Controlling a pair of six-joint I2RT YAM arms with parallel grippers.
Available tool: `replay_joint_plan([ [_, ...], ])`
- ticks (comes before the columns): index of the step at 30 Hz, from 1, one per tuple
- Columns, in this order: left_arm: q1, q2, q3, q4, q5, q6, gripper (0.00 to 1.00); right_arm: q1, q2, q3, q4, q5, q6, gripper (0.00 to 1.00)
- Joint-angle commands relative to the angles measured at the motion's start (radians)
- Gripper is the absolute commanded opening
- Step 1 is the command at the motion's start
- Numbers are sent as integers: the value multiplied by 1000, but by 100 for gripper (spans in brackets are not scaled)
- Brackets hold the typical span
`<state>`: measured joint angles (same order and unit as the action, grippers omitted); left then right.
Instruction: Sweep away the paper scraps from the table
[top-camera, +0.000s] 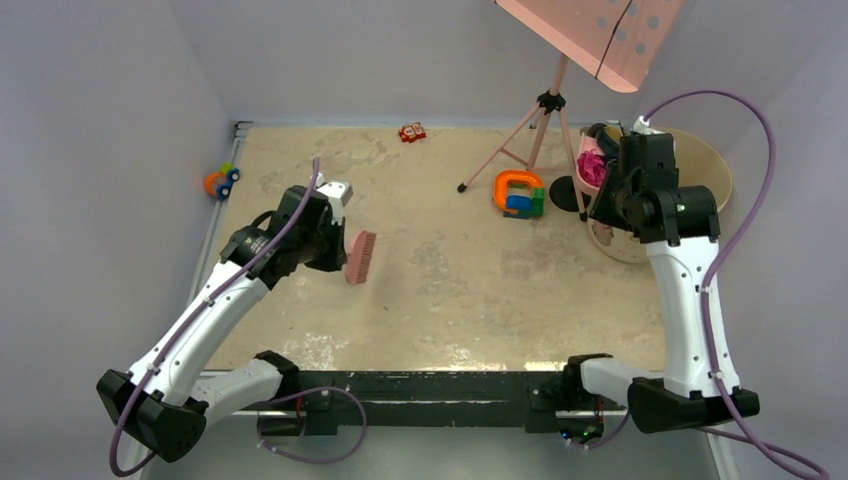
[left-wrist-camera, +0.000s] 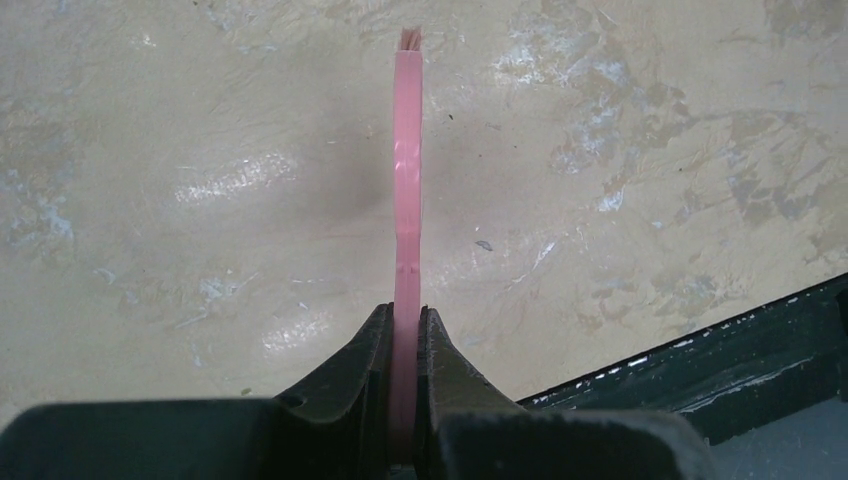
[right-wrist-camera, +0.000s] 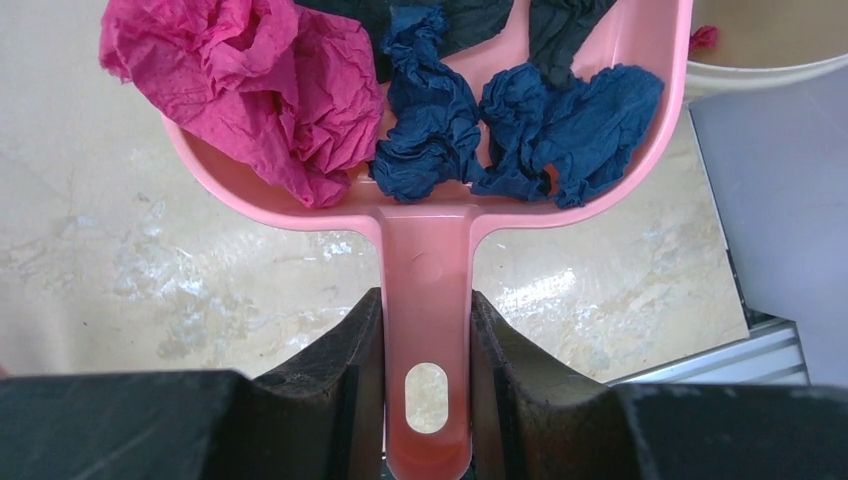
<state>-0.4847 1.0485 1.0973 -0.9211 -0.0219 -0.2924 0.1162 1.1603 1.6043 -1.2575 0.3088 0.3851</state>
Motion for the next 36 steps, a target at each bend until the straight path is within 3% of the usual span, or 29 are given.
replay_joint_plan([
  [1, 5, -28, -12, 52, 52, 16, 0, -89, 50, 76, 53, -115, -31, 0],
  [10, 5, -36, -22, 57, 52, 18, 0, -387, 117, 110, 267, -575, 46, 0],
  [16, 5, -26, -24, 57, 47, 19, 0, -547, 80, -9, 488, -884, 195, 0],
  [25, 5, -3, -23, 54, 34, 21, 0, -657, -30, -312, 918, -1042, 549, 0],
  [31, 5, 7, -23, 52, 26, 22, 0, -712, -92, -571, 1392, -1148, 913, 0],
  [36, 5, 19, -21, 50, 26, 22, 0, -734, -132, -670, 1521, -1126, 1034, 0],
])
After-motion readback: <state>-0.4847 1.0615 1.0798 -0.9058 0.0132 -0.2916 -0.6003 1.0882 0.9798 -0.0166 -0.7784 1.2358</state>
